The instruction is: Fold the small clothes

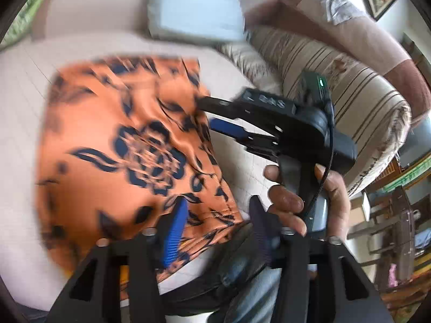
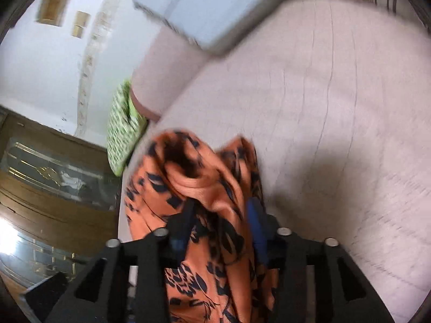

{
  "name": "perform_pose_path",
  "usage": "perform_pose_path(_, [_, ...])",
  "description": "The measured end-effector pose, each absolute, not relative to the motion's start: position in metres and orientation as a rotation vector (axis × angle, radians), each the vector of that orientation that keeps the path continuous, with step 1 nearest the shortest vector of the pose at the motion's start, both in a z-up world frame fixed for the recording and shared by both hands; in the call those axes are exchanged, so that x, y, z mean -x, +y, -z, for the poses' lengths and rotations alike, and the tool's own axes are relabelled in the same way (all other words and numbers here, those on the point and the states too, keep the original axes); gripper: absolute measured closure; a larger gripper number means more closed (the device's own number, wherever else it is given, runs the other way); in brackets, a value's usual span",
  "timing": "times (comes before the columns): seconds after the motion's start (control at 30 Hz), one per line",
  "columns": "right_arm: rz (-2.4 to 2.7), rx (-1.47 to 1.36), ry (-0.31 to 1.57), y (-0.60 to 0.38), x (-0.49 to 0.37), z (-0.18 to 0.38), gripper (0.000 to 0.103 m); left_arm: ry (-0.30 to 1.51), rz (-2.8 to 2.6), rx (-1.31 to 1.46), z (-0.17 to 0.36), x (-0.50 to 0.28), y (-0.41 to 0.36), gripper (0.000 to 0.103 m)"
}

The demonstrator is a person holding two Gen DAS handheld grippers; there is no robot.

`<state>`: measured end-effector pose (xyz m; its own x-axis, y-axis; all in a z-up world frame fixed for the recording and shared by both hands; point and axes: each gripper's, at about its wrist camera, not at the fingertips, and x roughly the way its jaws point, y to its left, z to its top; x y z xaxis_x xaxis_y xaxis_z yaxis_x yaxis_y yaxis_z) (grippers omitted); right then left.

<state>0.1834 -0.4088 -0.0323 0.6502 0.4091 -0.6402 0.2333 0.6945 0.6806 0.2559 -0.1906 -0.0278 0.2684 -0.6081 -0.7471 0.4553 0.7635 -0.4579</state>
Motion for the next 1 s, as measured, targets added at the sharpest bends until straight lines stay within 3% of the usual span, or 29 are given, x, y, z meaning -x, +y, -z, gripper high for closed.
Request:
perform_pose_path(0.17, [-0.131,-0.766,0.756,-0.401,-0.162,0.001,0.054,1.05,0.531,0.107,0.026,-0.252,-0.143,0.054])
perform_pose_path(0.37, [0.015,-0.533,0.881,-0.371,-0.17,0.009,0.055,1.108,0.442,0.156,0.059,-0.265,-0.133,0.056])
perform_pose_path(0.57, [-0.048,-0.544,0.832,-0.375,-0.157,0.003,0.054,1.085,0.473,0.136,0.057,-0.263,-0.144,0.054])
perform_pose_path(0.7, [-0.093,-0.595,0.86,-0.377,-0.158,0.007,0.03,1.106,0.463,0.259,0.059,-0.281,-0.115,0.05])
perform_pose_path(1.0, [-0.11,-0.781,1.08,-0.388,-0.179,0.055,0.027,1.157,0.398,0.402,0.083,-0.336,-0.069,0.042])
